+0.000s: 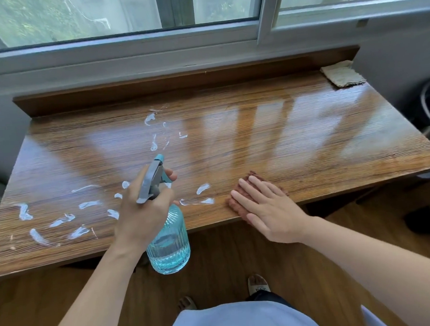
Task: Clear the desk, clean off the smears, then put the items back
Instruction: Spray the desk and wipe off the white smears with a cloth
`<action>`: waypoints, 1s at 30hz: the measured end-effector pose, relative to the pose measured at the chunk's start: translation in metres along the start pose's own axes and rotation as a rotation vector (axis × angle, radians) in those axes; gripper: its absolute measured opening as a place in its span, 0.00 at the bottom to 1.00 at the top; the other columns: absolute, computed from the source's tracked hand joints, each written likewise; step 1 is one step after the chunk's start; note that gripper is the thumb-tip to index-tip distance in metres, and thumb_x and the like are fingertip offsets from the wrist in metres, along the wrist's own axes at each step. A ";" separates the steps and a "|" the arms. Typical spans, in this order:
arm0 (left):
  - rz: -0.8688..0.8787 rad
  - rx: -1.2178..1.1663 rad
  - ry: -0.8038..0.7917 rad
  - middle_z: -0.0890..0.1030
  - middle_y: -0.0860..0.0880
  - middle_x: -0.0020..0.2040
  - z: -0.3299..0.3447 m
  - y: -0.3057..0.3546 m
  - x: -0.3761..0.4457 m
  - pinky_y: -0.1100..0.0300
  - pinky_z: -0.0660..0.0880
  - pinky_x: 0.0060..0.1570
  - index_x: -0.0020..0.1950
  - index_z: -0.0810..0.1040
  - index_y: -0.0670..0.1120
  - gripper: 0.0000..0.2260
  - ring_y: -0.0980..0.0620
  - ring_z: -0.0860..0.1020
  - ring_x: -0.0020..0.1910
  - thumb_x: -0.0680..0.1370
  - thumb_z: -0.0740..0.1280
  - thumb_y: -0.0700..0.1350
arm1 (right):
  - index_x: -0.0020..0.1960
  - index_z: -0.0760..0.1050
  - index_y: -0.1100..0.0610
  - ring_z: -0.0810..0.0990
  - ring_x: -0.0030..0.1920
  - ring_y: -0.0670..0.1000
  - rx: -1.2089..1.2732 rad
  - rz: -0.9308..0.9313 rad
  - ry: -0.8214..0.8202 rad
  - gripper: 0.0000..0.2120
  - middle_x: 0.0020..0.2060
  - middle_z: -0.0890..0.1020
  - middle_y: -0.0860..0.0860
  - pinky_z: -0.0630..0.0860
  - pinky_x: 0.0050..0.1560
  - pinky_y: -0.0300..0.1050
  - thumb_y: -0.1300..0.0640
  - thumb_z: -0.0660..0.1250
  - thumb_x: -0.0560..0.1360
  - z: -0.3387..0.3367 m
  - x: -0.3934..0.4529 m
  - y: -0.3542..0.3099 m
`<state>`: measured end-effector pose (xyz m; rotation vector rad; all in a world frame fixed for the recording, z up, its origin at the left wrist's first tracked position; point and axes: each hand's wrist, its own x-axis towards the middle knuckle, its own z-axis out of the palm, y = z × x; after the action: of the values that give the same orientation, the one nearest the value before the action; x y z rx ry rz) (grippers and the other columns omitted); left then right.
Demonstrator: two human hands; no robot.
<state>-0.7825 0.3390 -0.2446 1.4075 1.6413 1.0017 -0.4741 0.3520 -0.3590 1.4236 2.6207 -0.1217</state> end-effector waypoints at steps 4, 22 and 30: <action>-0.014 -0.008 -0.002 0.85 0.54 0.52 0.000 0.000 -0.002 0.47 0.83 0.49 0.53 0.81 0.55 0.16 0.48 0.86 0.45 0.79 0.68 0.32 | 0.83 0.40 0.45 0.39 0.82 0.54 -0.109 0.053 -0.026 0.34 0.83 0.45 0.51 0.51 0.80 0.56 0.38 0.51 0.84 0.005 -0.025 0.054; -0.035 0.004 -0.003 0.85 0.48 0.50 0.001 0.012 -0.013 0.40 0.83 0.51 0.53 0.82 0.54 0.11 0.43 0.86 0.42 0.75 0.68 0.41 | 0.83 0.41 0.42 0.37 0.82 0.53 0.117 0.130 0.067 0.28 0.82 0.41 0.48 0.40 0.81 0.53 0.40 0.43 0.85 0.005 0.014 -0.035; -0.147 0.158 -0.106 0.83 0.43 0.47 -0.007 -0.005 -0.032 0.56 0.74 0.36 0.51 0.80 0.51 0.08 0.45 0.79 0.37 0.79 0.66 0.37 | 0.83 0.43 0.41 0.37 0.82 0.54 0.317 0.348 -0.032 0.28 0.83 0.42 0.50 0.39 0.80 0.55 0.37 0.40 0.84 -0.015 0.056 0.007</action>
<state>-0.7874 0.3063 -0.2448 1.3944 1.7476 0.7156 -0.5001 0.4039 -0.3541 1.9353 2.3596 -0.5302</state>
